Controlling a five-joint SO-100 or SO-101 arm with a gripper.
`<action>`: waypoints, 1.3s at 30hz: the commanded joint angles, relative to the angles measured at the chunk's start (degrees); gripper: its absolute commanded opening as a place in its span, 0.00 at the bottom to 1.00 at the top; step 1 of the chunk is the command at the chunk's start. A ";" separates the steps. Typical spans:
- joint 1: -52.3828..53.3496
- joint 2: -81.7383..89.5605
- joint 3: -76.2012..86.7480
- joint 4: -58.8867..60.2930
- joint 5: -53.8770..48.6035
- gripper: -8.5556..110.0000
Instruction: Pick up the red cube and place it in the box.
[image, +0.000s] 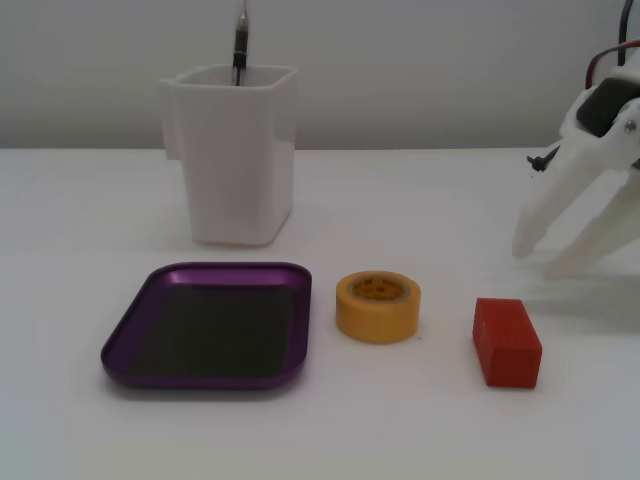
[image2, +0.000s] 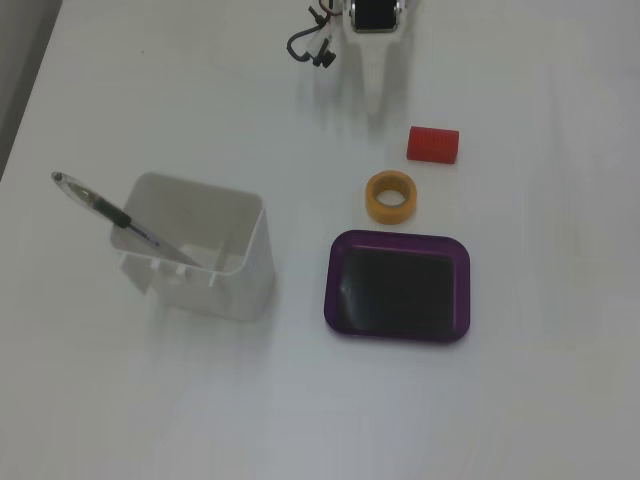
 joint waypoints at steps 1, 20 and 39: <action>-0.35 5.71 0.26 -0.53 -0.09 0.13; -0.09 5.62 -1.23 -5.71 0.09 0.13; -0.35 -48.52 -51.77 -3.96 8.79 0.23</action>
